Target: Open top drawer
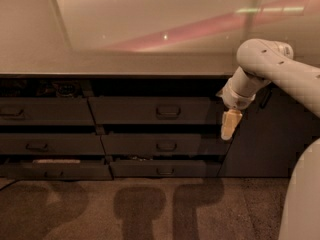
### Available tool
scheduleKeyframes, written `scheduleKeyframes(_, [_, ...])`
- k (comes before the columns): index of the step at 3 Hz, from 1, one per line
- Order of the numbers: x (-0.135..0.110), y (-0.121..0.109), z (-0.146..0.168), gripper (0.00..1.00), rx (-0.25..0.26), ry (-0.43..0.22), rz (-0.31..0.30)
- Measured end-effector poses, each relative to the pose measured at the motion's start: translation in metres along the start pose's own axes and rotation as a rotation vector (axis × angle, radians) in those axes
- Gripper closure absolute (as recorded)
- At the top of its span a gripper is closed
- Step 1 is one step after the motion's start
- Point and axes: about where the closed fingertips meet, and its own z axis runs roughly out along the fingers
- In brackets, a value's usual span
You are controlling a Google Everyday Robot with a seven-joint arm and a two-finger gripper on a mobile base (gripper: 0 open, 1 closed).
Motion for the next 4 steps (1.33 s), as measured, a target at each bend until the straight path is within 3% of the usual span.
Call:
scheduleKeyframes(1, [0.0000,0.0000,0.0001,0.00,0.000,0.000,0.000])
scheduleKeyframes(3, [0.0005,-0.0044,-0.0022,0.00,0.007,-0.137,-0.086])
scheduleKeyframes(4, [0.0004,-0.0044,-0.0021,0.00,0.007,-0.137,-0.086])
